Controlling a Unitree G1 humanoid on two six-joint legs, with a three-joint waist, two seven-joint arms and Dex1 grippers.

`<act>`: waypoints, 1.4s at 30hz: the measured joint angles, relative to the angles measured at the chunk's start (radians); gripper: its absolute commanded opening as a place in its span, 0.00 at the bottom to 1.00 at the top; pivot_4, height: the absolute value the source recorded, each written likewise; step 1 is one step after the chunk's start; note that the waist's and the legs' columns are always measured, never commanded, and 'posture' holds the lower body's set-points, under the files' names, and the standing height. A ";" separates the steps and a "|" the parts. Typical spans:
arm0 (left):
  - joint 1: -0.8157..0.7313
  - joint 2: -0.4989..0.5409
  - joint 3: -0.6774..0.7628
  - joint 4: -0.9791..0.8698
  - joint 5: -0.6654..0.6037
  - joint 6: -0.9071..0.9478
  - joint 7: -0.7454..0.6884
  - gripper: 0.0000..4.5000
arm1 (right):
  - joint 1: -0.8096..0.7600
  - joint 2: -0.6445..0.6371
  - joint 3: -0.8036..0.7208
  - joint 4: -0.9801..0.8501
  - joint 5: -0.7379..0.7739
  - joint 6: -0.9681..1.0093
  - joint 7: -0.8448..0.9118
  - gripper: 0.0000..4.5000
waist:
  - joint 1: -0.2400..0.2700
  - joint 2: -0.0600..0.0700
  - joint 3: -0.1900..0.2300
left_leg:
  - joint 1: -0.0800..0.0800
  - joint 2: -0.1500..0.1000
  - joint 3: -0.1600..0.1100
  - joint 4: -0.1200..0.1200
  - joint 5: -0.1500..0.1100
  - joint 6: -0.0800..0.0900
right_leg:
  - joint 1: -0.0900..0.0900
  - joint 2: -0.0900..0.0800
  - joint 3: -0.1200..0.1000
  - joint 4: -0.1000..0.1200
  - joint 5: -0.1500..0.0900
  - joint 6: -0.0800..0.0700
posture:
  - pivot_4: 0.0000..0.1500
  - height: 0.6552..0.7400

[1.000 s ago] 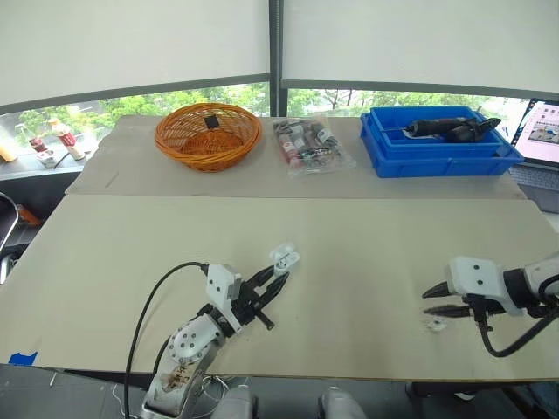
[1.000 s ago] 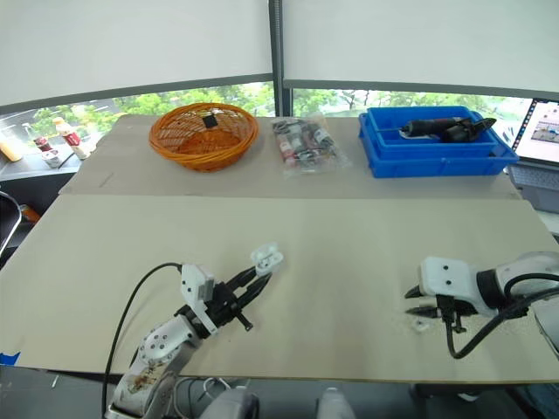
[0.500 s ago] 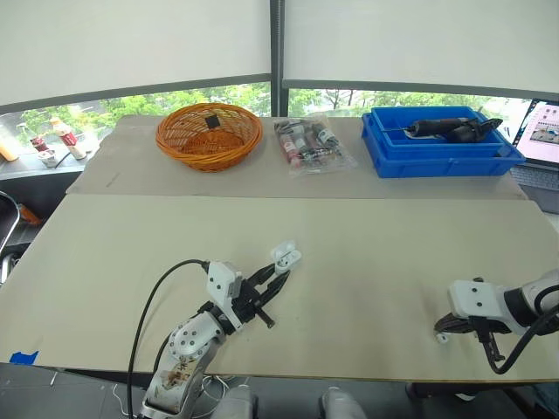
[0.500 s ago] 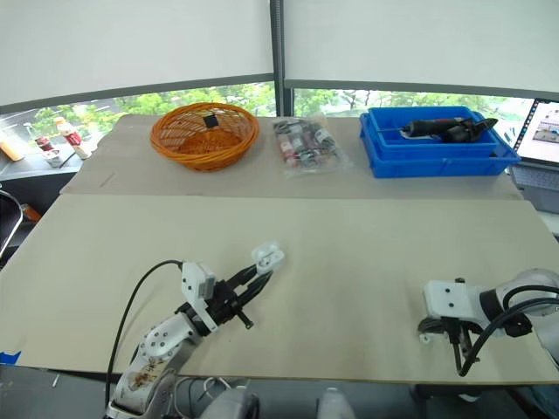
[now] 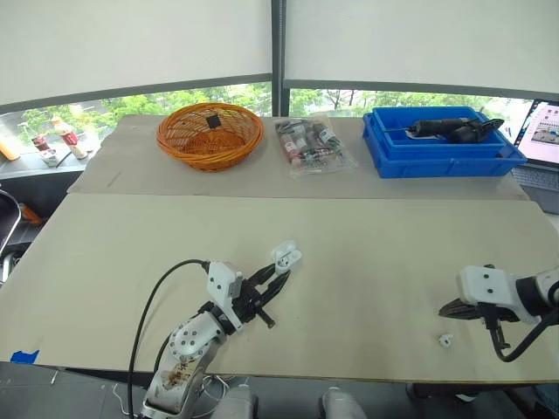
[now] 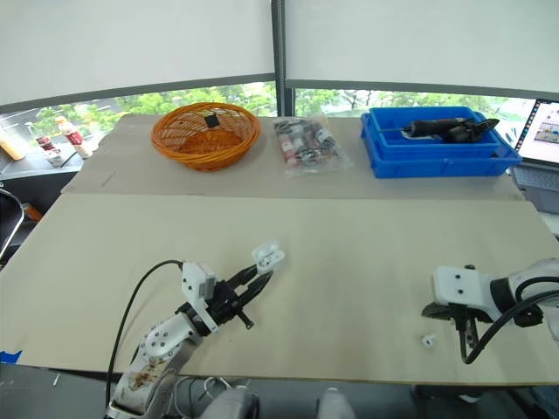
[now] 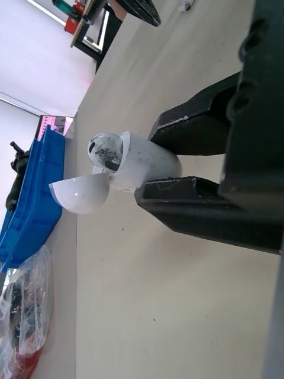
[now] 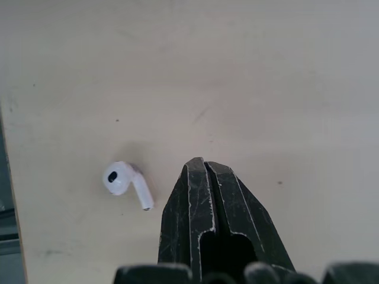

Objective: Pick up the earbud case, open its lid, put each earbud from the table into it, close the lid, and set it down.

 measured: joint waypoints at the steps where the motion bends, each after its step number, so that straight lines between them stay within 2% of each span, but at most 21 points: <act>1: 0.000 0.000 0.000 0.000 0.000 0.000 -0.001 0.11 | 0.016 -0.012 -0.018 -0.021 0.009 0.005 0.014 0.19 | 0.001 0.000 0.000 | 0.000 0.000 0.000 0.000 0.000 0.000 | 0.000 0.000 0.000 0.000 0.000 0.000 | 1.00 1.00; 2: 0.001 0.000 0.000 0.001 0.000 0.000 -0.001 0.11 | 0.038 -0.030 -0.038 -0.055 0.028 0.017 0.036 0.29 | 0.000 0.000 0.000 | 0.000 0.000 0.000 0.000 0.000 0.000 | 0.000 0.000 0.000 0.000 0.000 0.000 | 1.00 1.00; 6: 0.001 -0.004 -0.001 0.009 0.000 0.000 -0.005 0.11 | 0.095 -0.075 -0.069 -0.131 0.036 0.022 0.090 0.59 | 0.000 0.000 0.000 | 0.000 0.000 0.000 0.000 0.000 0.000 | 0.000 0.000 0.000 0.000 0.000 0.000 | 1.00 1.00; 10: 0.000 -0.010 -0.006 0.016 0.000 -0.001 -0.007 0.11 | 0.099 -0.121 -0.065 -0.129 -0.058 -0.105 0.094 0.89 | -0.002 0.000 0.000 | 0.001 0.000 0.000 0.000 0.000 0.000 | 0.000 0.000 0.000 0.000 0.000 0.000 | 1.00 1.00; 17: 0.002 -0.011 -0.013 0.016 0.001 -0.002 -0.006 0.11 | 0.043 -0.099 0.057 -0.067 -0.214 -0.333 0.011 0.91 | -0.003 0.000 0.000 | 0.001 0.000 0.000 0.000 0.000 0.000 | 0.000 0.000 0.000 0.000 0.000 0.000 | 1.00 1.00; 24: 0.004 -0.005 -0.014 0.015 0.002 -0.002 -0.004 0.11 | -0.027 -0.057 0.158 -0.021 -0.274 -0.414 -0.020 0.91 | -0.003 0.000 0.000 | 0.000 0.000 0.000 0.000 0.000 0.000 | 0.000 0.000 0.000 0.000 0.000 0.000 | 1.00 1.00; 31: 0.018 -0.001 -0.014 0.014 0.002 -0.002 0.002 0.11 | -0.050 -0.041 0.195 -0.047 -0.271 -0.372 -0.008 0.91 | -0.004 0.000 0.000 | 0.001 0.000 0.000 0.000 0.000 0.000 | 0.000 0.000 0.000 0.000 0.000 0.000 | 1.00 1.00; 42: 0.018 -0.001 -0.016 0.014 0.002 -0.002 0.010 0.11 | -0.048 -0.034 0.225 -0.149 -0.232 -0.200 0.012 0.91 | -0.002 0.000 0.000 | 0.001 0.000 0.000 0.000 0.000 0.000 | 0.000 0.000 0.000 0.000 0.000 0.000 | 1.00 1.00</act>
